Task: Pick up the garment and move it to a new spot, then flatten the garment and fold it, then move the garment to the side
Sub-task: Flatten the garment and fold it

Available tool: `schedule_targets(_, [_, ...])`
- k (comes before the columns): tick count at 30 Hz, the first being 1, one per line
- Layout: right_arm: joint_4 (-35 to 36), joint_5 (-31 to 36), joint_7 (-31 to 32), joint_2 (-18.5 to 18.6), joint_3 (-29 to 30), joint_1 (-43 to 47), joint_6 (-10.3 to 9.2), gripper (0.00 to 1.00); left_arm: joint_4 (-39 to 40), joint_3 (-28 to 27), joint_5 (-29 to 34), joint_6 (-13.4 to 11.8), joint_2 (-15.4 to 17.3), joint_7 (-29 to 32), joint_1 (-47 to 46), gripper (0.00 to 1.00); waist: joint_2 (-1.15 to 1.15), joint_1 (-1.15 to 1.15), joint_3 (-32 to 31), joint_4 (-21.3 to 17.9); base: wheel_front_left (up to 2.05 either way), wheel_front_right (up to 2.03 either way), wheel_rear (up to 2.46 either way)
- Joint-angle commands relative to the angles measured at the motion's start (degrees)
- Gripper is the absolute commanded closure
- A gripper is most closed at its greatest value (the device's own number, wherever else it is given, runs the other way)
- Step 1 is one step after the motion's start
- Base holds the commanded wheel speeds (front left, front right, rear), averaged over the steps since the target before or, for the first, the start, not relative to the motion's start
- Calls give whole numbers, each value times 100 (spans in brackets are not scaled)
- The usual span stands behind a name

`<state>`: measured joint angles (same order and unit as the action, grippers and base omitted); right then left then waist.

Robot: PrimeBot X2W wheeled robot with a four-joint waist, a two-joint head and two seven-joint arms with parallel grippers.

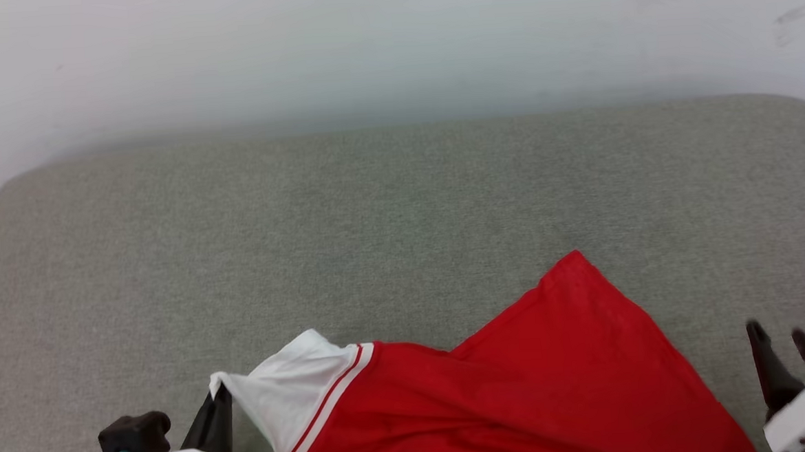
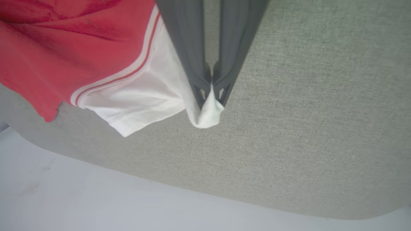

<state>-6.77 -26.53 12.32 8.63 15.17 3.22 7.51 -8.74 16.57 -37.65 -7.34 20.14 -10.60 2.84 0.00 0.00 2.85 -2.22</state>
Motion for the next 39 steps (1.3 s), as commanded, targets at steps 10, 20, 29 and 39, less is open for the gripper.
schedule_targets(10, [-755, 3, -29, 1296, -1582, -1776, -4, 0, 223, 204, 214, 86, -167, -91, -746, 100, 0, 0, 653, 525, 0, 0, 0])
schedule_targets(20, [-1154, -886, 2346, 2191, -3008, -3040, -5, 0, 256, 445, 349, 246, -347, -142, -1282, 100, 0, 0, 1240, 904, 0, 0, 0])
schedule_targets(29, [-1731, -1325, 2991, 2115, -3804, -3540, -3, 0, 340, 510, 429, 321, -422, -238, -1643, 100, 0, 0, 1782, 1054, 0, 0, 0])
schedule_targets(39, [-2219, -1909, 3301, 2099, -4418, -3465, 3, 100, 206, 441, 357, 298, -375, -258, -1629, 100, 0, 0, 1708, 949, 0, 0, 0])
